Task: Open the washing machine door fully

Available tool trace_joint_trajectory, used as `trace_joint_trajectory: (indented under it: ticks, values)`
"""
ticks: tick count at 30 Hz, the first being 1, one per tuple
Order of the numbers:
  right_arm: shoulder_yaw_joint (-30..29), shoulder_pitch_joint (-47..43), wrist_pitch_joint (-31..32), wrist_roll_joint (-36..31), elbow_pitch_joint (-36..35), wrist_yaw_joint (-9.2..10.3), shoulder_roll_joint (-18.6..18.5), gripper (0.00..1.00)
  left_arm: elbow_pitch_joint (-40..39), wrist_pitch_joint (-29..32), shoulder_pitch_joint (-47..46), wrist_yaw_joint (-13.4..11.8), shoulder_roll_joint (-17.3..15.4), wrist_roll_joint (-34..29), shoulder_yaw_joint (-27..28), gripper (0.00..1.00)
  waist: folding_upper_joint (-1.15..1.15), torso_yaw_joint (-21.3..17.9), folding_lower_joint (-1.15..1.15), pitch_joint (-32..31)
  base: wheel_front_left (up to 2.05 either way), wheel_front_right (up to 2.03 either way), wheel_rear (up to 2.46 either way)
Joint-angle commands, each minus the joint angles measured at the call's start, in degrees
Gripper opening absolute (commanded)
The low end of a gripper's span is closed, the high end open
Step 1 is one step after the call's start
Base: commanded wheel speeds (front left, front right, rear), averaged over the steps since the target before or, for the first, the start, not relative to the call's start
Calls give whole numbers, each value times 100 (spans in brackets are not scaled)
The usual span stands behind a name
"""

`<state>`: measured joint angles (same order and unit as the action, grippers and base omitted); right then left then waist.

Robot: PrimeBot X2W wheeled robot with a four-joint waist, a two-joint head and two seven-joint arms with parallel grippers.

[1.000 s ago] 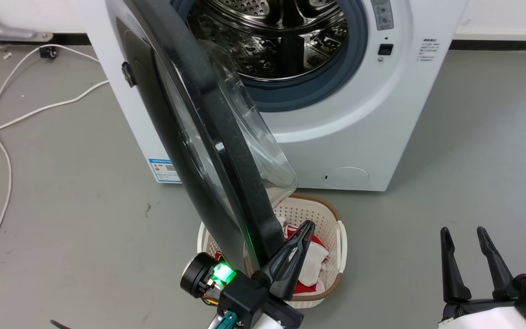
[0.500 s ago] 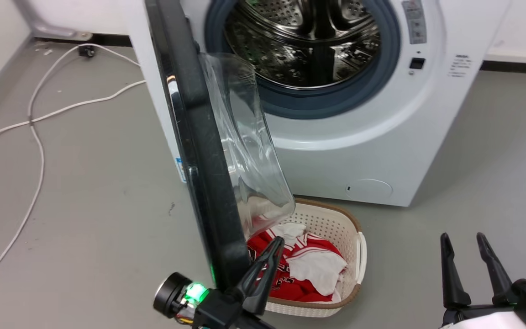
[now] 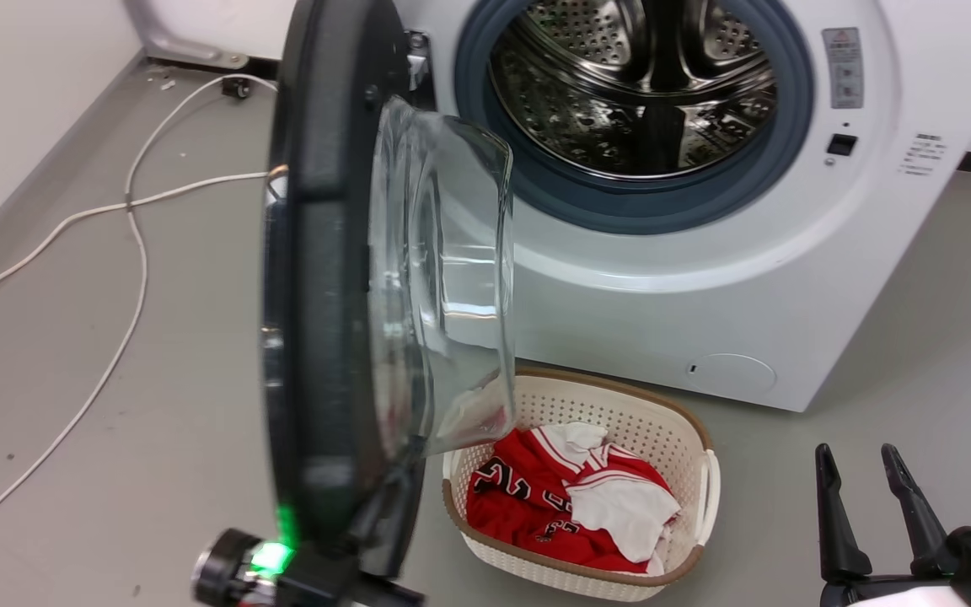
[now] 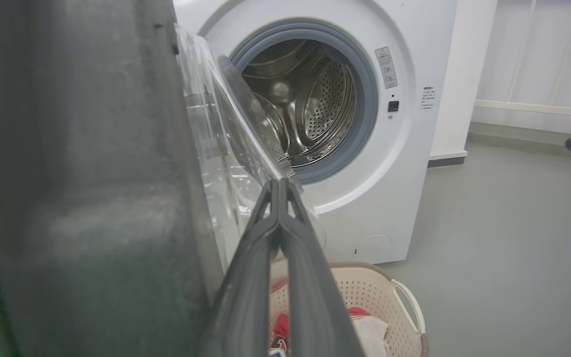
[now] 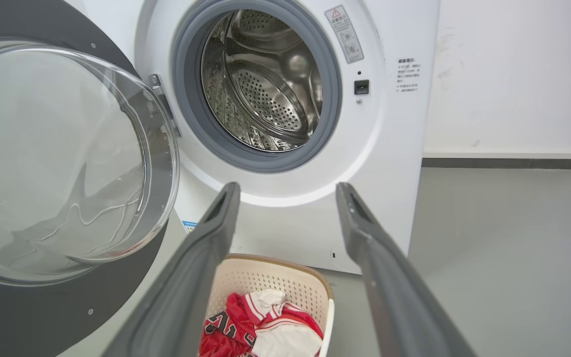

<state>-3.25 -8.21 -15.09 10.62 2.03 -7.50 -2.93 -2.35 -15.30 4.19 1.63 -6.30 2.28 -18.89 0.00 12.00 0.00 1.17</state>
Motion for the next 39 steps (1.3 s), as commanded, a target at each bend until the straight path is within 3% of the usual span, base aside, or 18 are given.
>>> trace_joint_trajectory:
  ticks: [1, 6, 9, 17, 25, 39]
  values:
    - [15, -37, -10, -14, -2, 2, 10, 100, 23, 26, 43, -93, -69, 42, 218, 0, 0, 88, 0, 3, 0, 0, 0]
    - [11, 34, -10, -56, -18, 2, 9, 100, -1, 22, 141, -305, -112, 162, 811, 0, 0, 197, 0, 60, 0, 0, 0]
    - [22, 64, -10, -65, -16, 3, 9, 100, 50, 22, 167, -330, -158, 166, 1004, 0, 0, 214, 0, 83, 0, 0, 0]
    - [35, 190, -10, -117, 16, 3, 9, 100, 389, 22, 51, -458, -226, 389, 2149, 0, 0, 91, 0, 226, 0, 0, 0]
    - [-10, 247, -10, -121, -4, 2, 9, 100, 772, 20, -414, -369, -201, 553, 3023, 0, 0, -16, 0, 379, 0, 0, 0]
    - [-43, 525, -10, -264, -104, 2, 9, 100, 1482, 20, -1472, -206, -476, 540, 4434, 0, 0, -251, 0, 891, 0, 0, 0]
